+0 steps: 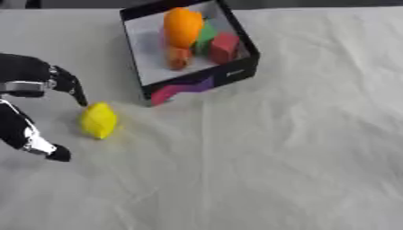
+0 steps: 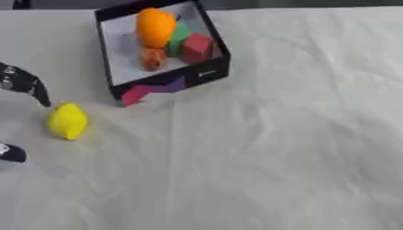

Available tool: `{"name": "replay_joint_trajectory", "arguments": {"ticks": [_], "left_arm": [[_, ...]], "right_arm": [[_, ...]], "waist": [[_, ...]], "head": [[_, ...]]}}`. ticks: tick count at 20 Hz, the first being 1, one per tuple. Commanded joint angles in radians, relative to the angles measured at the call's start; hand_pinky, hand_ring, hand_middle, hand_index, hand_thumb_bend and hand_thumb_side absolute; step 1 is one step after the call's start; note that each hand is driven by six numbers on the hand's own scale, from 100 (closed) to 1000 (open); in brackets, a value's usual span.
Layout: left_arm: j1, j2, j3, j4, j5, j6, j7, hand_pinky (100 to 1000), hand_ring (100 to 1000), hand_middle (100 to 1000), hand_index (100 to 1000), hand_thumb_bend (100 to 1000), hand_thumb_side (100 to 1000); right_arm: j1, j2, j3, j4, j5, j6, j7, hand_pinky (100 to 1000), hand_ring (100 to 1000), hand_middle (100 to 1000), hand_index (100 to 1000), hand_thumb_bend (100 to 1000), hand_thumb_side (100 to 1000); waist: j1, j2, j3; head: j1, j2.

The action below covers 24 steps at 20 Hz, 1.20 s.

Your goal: Pick up objects on the table and place them in the box.

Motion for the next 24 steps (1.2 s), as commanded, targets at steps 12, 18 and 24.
{"name": "replay_joint_trajectory", "arguments": {"ticks": [12, 18, 24], "left_arm": [[-0.138, -0.103, -0.102, 0.237, -0.059, 0.0, 0.02, 817, 776, 697, 769, 464, 297], [-0.177, -0.143, -0.129, 0.271, -0.02, -0.001, 0.011, 821, 764, 699, 770, 437, 397], [-0.226, -0.188, -0.154, 0.314, -0.047, 0.002, 0.029, 793, 735, 663, 704, 387, 267]], "right_arm": [[-0.011, -0.021, -0.012, -0.02, 0.012, 0.009, -0.003, 821, 775, 639, 903, 100, 685], [-0.013, -0.019, -0.01, -0.019, 0.016, 0.014, -0.001, 821, 775, 639, 903, 100, 687], [-0.014, -0.017, -0.01, -0.019, 0.019, 0.018, 0.001, 821, 775, 639, 904, 100, 689]], "waist": [[0.001, -0.024, -0.007], [0.005, -0.024, -0.01], [0.007, -0.024, -0.012]], "head": [[0.015, -0.008], [0.016, -0.01], [0.019, -0.011]]}}
